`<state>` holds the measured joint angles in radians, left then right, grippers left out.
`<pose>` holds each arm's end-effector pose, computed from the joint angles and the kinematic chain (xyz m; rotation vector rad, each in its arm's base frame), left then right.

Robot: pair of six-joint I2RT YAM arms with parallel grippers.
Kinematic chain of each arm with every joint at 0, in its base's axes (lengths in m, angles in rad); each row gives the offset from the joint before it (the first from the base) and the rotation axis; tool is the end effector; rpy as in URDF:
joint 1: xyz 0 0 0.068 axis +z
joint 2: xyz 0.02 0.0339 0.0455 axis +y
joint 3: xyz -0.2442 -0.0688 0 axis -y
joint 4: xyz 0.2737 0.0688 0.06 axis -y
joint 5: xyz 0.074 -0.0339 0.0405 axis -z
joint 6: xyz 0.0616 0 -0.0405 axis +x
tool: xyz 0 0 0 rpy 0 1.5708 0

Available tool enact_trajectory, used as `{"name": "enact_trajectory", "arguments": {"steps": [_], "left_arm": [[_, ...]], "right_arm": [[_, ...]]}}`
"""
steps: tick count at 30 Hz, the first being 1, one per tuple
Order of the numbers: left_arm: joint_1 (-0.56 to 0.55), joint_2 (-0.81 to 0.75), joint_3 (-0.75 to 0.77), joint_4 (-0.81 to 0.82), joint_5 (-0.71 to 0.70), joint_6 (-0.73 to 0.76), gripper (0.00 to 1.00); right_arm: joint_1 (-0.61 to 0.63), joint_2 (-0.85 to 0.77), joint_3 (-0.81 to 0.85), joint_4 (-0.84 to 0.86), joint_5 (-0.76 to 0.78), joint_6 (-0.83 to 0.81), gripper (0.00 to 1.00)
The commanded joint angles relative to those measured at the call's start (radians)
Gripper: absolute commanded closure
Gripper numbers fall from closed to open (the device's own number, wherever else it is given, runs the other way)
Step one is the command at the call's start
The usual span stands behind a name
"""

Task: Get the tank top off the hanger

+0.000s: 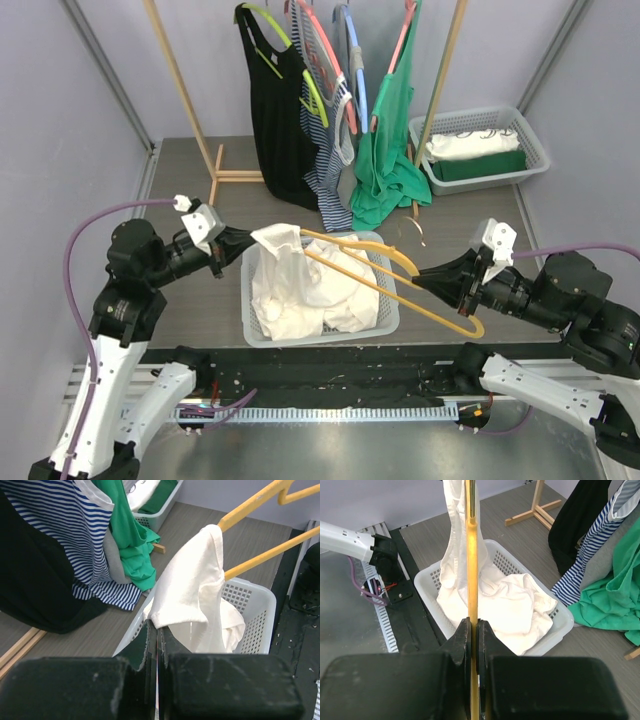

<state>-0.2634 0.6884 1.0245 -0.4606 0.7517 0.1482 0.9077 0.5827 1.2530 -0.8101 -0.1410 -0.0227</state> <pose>0.1707 -0.0896 0.4008 0.8821 1.4683 -0.7194 0.0713 0.1054 0.4461 -0.8902 1.5317 0.7709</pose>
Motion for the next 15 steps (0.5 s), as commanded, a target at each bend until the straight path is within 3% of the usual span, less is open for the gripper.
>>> {"name": "enact_trajectory", "arguments": {"steps": [1, 15], "left_arm": [[0.007, -0.030, -0.023, 0.025, -0.045, -0.013, 1.00], [0.021, -0.043, -0.081, 0.083, -0.192, -0.127, 1.00]], "right_arm": [[-0.001, -0.011, 0.075, -0.009, 0.024, 0.021, 0.99], [0.000, -0.075, 0.217, -0.153, 0.184, 0.021, 0.99]]}}
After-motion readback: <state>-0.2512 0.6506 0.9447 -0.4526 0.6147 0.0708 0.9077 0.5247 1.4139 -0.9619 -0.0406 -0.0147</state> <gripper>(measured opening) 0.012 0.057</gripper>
